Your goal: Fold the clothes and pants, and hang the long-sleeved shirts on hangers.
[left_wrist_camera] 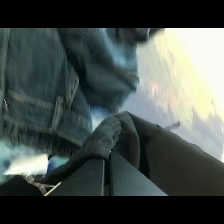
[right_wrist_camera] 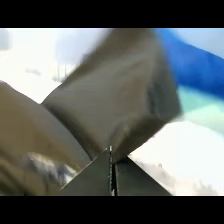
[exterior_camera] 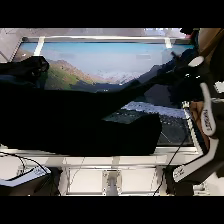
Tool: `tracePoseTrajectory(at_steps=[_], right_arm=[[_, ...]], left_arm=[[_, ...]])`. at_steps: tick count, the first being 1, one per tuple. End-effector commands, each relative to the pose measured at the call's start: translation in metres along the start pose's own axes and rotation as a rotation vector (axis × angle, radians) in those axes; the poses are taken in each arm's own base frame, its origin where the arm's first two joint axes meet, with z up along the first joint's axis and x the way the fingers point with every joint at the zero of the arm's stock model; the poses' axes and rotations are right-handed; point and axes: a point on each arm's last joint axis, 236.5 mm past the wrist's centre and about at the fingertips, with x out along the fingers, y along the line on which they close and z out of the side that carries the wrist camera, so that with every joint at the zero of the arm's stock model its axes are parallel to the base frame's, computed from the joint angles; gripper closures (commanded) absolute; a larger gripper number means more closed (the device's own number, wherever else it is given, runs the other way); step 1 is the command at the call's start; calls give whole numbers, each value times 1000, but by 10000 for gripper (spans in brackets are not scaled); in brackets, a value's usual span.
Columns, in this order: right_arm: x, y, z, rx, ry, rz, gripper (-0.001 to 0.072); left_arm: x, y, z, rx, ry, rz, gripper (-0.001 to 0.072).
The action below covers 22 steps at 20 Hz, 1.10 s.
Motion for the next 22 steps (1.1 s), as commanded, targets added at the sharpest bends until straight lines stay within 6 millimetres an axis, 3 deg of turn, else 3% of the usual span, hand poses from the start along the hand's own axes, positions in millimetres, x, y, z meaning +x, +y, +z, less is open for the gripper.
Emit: tracePoseTrajectory(at_steps=[1,3,5,6,8,10,13,16,19,22], right_arm=[[-108,31,-46,-100,-6,-150,704],[-162,53,-66,-137,-97,-224,705],[-205,64,-79,-130,-211,-300,705],[-218,66,-84,-121,-245,-328,706],[-221,61,-87,-94,-245,-349,705],[-199,47,-86,-45,-183,-341,706],[-140,7,-74,33,-61,-332,706],[-68,-43,-41,125,-23,-327,706],[8,-88,-9,243,-51,-292,706],[71,-105,25,340,-149,-180,704]], left_arm=[[-42,-17,33,60,-161,51,694],[-61,-25,45,46,-230,65,693],[-65,-31,47,-18,-243,44,693],[-61,-34,47,-36,-240,28,693],[-43,-43,42,-34,-200,-5,693],[-12,-58,31,-21,-129,-54,693],[41,-67,26,8,-91,-61,694],[93,-41,45,-111,-180,23,695],[154,-44,22,-115,-124,17,694],[208,-53,4,-106,-118,21,694]])
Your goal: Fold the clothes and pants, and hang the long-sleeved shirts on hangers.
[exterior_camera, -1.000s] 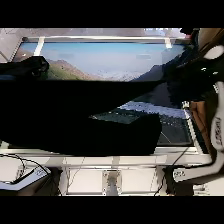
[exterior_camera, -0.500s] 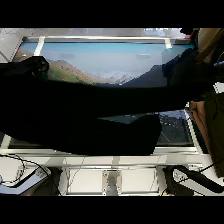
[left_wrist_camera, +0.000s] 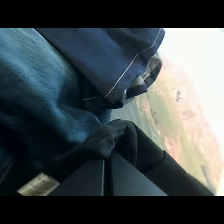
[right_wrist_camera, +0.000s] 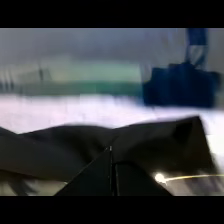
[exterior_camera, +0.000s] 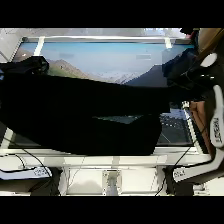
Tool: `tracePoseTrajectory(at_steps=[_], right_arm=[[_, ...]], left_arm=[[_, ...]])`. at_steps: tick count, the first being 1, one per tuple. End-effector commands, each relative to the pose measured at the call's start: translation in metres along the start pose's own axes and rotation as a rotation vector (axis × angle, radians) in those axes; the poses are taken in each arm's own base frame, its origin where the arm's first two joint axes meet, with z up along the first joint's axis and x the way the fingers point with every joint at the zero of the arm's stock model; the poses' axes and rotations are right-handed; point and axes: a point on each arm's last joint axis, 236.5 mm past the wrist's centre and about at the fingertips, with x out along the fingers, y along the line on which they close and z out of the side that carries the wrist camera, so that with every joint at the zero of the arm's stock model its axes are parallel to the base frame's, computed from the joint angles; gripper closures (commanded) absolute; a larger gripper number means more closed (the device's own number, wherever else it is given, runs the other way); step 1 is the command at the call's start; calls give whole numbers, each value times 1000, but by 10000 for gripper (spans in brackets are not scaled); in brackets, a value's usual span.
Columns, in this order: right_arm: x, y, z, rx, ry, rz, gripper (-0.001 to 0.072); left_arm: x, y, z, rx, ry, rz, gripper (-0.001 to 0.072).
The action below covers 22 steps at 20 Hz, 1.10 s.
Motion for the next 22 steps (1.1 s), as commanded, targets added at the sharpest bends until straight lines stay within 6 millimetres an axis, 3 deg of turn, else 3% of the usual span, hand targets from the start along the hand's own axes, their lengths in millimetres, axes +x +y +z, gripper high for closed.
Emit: tracePoseTrajectory(at_steps=[1,4,7,8,9,11,13,15,17,19,20,22], right_arm=[[72,8,49,156,-138,132,704],[66,23,98,208,-341,202,704],[50,32,114,199,-392,224,690],[46,36,114,190,-382,230,521],[41,41,111,176,-358,238,297],[25,50,104,142,-293,254,293],[-6,52,94,88,-224,253,293],[-49,42,78,-8,-187,186,294],[-104,27,64,-99,-220,85,294],[-153,17,40,-182,-242,-3,294],[-168,14,26,-208,-242,-19,294],[-179,9,-5,-216,-228,-19,294]], left_arm=[[57,-5,-14,5,-56,23,694],[72,-20,-4,23,-152,23,694],[75,-30,-3,-1,-168,11,693],[74,-31,-5,-37,-161,4,691],[71,-33,-5,-57,-151,-3,648],[56,-38,-1,-57,-132,-16,85],[21,-29,15,-57,-120,-13,86],[-32,1,35,-26,-113,46,86],[-97,50,40,3,-71,168,86],[-162,121,13,-6,62,368,86],[-183,152,-6,-52,129,437,86],[-213,215,-50,-210,219,533,86]])
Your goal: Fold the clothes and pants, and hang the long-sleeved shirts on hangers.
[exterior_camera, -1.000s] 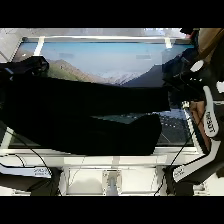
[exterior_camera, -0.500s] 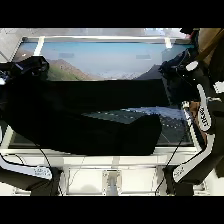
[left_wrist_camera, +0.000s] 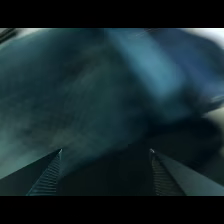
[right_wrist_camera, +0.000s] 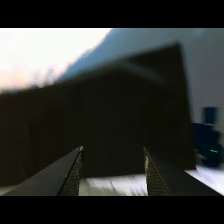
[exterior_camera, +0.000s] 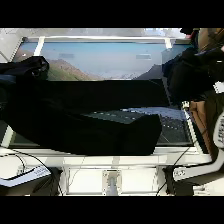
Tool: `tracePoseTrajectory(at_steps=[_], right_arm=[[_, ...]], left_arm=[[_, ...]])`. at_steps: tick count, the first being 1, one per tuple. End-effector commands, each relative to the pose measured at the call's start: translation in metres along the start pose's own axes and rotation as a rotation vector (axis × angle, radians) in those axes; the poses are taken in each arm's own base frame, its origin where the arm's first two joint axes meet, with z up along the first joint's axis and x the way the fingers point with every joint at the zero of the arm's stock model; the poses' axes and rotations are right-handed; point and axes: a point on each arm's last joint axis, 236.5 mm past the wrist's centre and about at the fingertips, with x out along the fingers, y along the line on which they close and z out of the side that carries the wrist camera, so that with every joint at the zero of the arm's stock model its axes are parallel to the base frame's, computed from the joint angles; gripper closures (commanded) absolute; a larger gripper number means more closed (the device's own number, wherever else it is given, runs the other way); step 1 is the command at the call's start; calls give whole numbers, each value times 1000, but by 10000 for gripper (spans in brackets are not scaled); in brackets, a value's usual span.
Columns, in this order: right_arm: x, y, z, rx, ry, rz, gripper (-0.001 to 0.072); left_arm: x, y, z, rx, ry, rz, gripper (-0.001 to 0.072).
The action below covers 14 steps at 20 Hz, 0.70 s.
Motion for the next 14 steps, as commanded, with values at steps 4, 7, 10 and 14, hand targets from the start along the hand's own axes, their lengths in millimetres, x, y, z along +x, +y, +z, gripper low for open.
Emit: tracePoseTrajectory(at_steps=[4,7,10,14], right_arm=[[-33,6,-114,-1,73,27,293],[-18,25,-155,96,21,128,292],[-25,33,-170,131,-22,153,292],[-65,52,-163,145,-144,177,291]], left_arm=[[-1,129,-130,-292,323,19,88],[28,92,-132,-360,300,-270,79],[60,75,-166,-355,424,-345,41],[93,28,-155,-374,368,-537,44]])
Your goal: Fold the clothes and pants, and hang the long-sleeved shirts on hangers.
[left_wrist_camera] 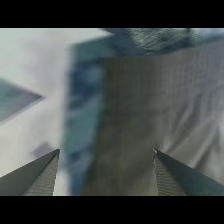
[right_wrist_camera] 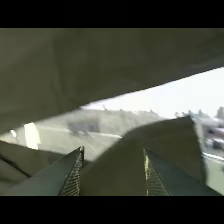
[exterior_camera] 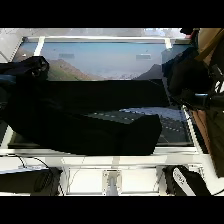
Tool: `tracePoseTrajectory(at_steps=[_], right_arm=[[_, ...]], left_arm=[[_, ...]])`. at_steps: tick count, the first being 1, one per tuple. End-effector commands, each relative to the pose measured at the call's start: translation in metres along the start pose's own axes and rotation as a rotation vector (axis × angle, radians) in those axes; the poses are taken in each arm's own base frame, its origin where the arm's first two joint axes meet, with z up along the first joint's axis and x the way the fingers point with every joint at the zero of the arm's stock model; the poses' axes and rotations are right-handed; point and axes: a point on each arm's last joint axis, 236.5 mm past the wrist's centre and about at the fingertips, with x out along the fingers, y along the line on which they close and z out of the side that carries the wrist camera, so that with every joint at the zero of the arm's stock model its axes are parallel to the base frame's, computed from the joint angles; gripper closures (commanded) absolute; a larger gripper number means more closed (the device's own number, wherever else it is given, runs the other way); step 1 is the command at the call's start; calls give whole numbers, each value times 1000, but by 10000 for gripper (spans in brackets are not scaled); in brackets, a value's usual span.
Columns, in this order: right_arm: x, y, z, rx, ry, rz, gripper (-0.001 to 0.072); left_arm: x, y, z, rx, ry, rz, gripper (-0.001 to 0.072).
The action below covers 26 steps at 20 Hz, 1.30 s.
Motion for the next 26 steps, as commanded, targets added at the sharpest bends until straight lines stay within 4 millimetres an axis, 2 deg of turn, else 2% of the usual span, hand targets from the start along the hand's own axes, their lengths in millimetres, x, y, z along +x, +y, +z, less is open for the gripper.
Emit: tracePoseTrajectory(at_steps=[1,6,8,9,10,11,13,14,17,18,22,24,26], right_arm=[[-29,22,-1,27,-114,39,291],[-73,40,-4,19,-246,36,292],[-84,41,-6,17,-279,24,293],[-87,42,-7,10,-290,20,294],[-90,42,-8,4,-298,17,298],[-91,41,-9,10,-299,12,302],[-91,32,-15,32,-279,-27,302],[-88,21,-22,49,-242,-72,301],[-66,-38,-72,105,18,-277,301],[-53,-48,-84,129,82,-291,301],[25,-55,-111,188,275,-142,300],[58,-75,-124,188,354,-141,300],[87,-95,-122,196,376,-152,300]], left_arm=[[35,-32,15,3,-43,-186,46],[63,-38,10,55,-17,-155,67],[66,-42,10,63,-15,-152,162],[66,-42,10,63,-15,-153,297],[66,-42,10,63,-14,-153,516],[65,-42,10,63,-14,-155,686],[61,-44,11,48,-18,-158,693],[57,-47,12,47,-25,-161,693],[45,-56,18,72,-55,-159,693],[41,-59,19,82,-65,-158,693],[22,-75,26,113,-107,-156,693],[13,-84,28,108,-127,-156,693],[1,-93,31,114,-152,-156,694]])
